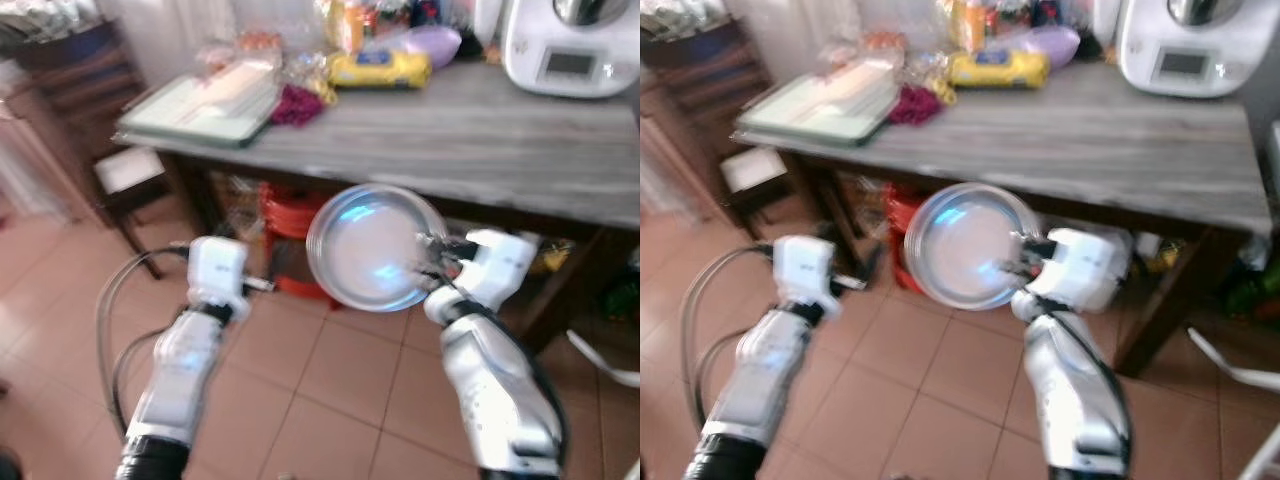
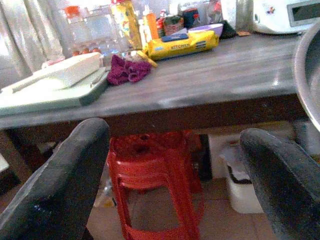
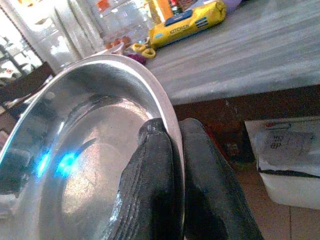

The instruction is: Setting the table

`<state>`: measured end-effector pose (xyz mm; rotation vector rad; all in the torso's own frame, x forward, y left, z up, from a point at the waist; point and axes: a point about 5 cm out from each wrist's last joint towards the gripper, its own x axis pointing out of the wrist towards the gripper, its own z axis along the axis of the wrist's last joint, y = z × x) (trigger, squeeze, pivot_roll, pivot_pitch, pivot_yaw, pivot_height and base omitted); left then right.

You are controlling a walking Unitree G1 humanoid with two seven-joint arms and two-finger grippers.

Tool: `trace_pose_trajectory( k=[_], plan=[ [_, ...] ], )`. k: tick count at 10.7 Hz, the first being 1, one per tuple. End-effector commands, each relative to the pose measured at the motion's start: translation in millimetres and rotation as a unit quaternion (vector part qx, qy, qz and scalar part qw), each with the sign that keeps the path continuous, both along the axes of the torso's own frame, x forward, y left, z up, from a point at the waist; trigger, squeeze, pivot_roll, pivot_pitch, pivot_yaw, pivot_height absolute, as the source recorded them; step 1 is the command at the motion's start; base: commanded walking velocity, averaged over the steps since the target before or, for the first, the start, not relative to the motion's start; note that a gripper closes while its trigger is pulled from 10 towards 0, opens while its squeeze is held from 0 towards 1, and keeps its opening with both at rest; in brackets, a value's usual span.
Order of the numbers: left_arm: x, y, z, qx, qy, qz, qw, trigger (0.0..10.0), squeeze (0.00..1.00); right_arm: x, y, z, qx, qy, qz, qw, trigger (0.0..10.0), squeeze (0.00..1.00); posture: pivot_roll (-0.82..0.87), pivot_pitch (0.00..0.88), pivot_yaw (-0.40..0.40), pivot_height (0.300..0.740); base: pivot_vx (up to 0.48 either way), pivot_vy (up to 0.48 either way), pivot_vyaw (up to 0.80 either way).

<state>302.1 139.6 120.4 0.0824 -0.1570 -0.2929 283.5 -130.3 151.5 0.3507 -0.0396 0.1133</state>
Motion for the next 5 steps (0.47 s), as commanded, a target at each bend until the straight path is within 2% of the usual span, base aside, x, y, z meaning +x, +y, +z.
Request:
trace_pose_trajectory(
  k=[1, 3, 5],
  plan=[
    [-0.1, -4.5, 1.5, 0.002, -0.003, -0.009, 1.0, 10.0, 0.0, -0.9, -2.1, 2.4, 0.006, -0.004, -0.007, 1.0, 10.0, 0.0, -0.06, 0.08, 0.101, 0.74, 0.48, 0.0, 0.0],
    [-0.4, -5.2, 1.2, 0.002, -0.002, -0.01, 1.0, 10.0, 0.0, -0.6, -1.3, 2.1, 0.008, -0.003, -0.006, 1.0, 10.0, 0.0, -0.05, 0.08, 0.102, 0.74, 0.48, 0.0, -0.57],
    [-0.7, -5.8, 0.6, 0.002, -0.001, -0.012, 1.0, 10.0, 0.0, -0.8, -1.4, 2.0, 0.008, -0.003, -0.008, 1.0, 10.0, 0.0, -0.06, 0.081, 0.102, 0.74, 0.382, 0.0, 0.0]
  ],
)
